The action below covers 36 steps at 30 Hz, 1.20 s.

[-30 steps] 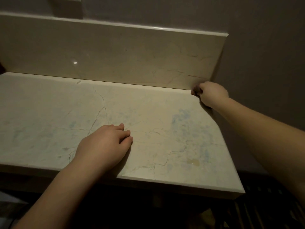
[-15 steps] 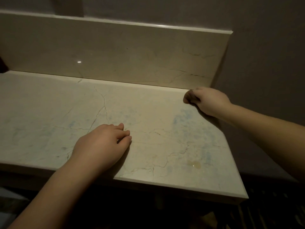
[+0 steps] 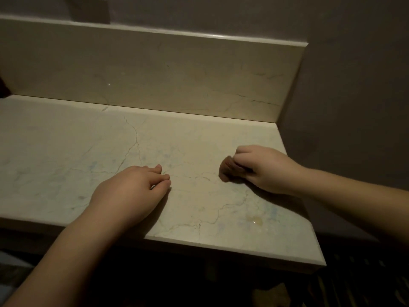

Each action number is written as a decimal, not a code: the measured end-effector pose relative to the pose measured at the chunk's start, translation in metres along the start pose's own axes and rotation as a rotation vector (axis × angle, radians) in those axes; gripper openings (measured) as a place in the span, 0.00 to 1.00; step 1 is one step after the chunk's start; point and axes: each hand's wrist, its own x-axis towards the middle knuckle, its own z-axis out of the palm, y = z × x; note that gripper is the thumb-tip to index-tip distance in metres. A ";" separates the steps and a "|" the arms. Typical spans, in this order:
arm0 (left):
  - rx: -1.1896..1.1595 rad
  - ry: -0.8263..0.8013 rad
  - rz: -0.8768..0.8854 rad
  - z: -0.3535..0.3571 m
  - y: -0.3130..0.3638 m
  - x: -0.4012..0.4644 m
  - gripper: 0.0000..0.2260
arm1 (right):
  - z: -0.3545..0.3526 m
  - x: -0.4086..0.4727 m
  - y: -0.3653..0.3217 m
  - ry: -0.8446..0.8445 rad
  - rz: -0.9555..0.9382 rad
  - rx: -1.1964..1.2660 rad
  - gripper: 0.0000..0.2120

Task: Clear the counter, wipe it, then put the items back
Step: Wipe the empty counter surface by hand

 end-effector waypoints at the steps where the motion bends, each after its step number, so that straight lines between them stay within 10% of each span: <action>1: -0.005 0.001 -0.001 0.000 0.000 0.000 0.16 | -0.002 0.000 0.000 -0.015 0.003 0.007 0.03; 10: -0.052 0.011 -0.022 -0.001 0.000 0.000 0.15 | 0.003 0.072 0.056 0.111 0.332 0.006 0.04; 18: -0.060 0.025 -0.019 0.001 0.001 -0.001 0.16 | 0.002 -0.007 -0.021 -0.098 -0.046 0.126 0.06; 26: 0.007 0.042 -0.039 -0.001 0.007 0.002 0.17 | -0.001 0.062 0.052 0.057 0.321 0.000 0.04; 36: 0.025 0.060 -0.051 0.000 0.009 0.004 0.17 | 0.001 0.000 -0.002 -0.041 0.025 0.100 0.08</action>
